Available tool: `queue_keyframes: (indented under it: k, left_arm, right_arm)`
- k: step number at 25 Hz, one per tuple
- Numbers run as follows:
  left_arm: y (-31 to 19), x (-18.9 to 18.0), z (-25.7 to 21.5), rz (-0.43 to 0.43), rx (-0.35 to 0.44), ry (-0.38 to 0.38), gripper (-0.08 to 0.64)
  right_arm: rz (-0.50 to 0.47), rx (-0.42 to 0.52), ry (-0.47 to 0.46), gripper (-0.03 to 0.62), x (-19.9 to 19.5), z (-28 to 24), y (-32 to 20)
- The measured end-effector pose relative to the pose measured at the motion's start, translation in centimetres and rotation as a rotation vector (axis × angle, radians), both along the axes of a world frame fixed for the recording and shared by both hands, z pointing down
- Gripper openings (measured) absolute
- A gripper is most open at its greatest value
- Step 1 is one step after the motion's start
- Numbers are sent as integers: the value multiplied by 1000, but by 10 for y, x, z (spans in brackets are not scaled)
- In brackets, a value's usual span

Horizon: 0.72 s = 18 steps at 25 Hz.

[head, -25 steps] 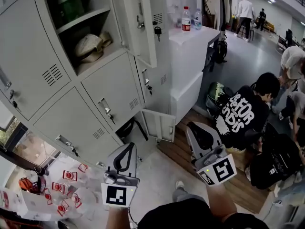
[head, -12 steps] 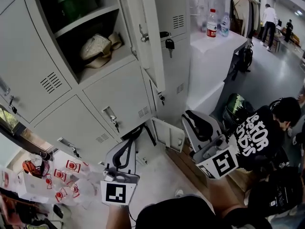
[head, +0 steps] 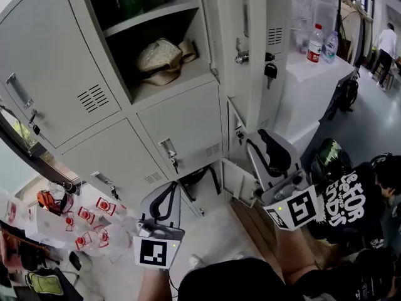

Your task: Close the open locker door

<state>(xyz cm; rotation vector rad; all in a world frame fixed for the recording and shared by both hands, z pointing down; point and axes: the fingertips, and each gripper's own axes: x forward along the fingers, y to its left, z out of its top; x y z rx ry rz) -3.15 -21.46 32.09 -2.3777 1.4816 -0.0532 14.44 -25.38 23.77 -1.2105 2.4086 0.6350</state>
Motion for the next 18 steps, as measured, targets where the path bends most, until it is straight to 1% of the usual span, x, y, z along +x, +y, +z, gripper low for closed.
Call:
queue_keyframes:
  k: [3, 7, 10, 18]
  left_arm:
    - [-2, -18, -3, -5, 4, 2, 23]
    - [0, -38, -11, -1, 39, 2, 23]
    - [-3, -52, -10, 5, 39, -14, 23]
    - [-4, -94, -6, 13, 30, -2, 23]
  right_arm:
    - [22, 8, -24, 114, -8, -4, -7]
    - [38, 14, -63, 114, -18, -8, -8]
    - [51, 29, -54, 114, -33, -10, -8]
    - [83, 35, -17, 115, -76, -11, -7]
